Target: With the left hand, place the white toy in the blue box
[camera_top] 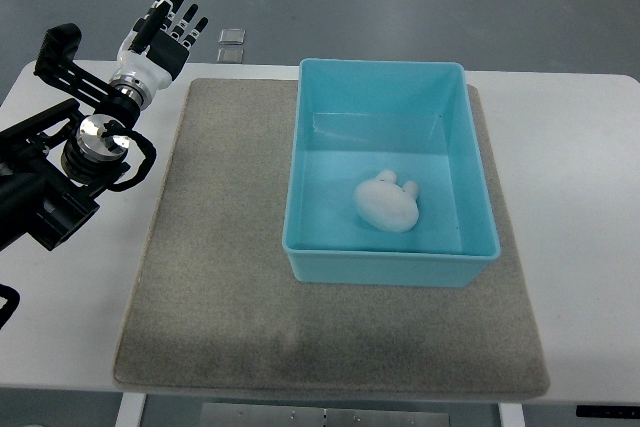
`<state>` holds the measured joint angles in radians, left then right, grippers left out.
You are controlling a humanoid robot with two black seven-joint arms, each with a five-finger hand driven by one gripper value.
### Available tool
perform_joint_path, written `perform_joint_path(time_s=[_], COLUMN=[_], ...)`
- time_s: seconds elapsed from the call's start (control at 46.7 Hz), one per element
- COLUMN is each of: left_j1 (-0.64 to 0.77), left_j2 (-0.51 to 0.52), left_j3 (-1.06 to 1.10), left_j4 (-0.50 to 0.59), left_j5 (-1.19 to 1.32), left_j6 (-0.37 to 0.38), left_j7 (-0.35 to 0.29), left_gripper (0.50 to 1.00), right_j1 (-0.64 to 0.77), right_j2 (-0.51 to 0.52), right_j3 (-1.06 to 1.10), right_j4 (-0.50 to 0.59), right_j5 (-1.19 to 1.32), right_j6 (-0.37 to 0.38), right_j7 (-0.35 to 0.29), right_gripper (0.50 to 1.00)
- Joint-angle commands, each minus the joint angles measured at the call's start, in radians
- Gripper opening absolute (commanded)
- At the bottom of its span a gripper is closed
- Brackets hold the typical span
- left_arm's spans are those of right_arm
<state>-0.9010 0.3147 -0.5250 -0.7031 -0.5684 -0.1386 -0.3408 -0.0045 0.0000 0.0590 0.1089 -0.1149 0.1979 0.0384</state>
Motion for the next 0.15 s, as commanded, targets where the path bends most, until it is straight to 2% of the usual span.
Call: perform_joint_path(time_s=[0.0, 0.128], left_j1=[0.007, 0.008], left_j2=[0.000, 0.000], left_j3=[-0.009, -0.010], left_j4=[-0.001, -0.001], left_j5=[0.001, 0.001], left_j6=[0.001, 0.001], left_j7=[0.000, 0.000], left_gripper=[0.994, 0.994], right_j1=[0.000, 0.000], right_j2=[0.000, 0.000], right_j3=[0.002, 0.002], right_j4=[0.015, 0.029], right_j5=[-0.002, -0.003], right_j6=[0.012, 0.014], right_j7=[0.000, 0.000], right_gripper=[0.936, 0.936])
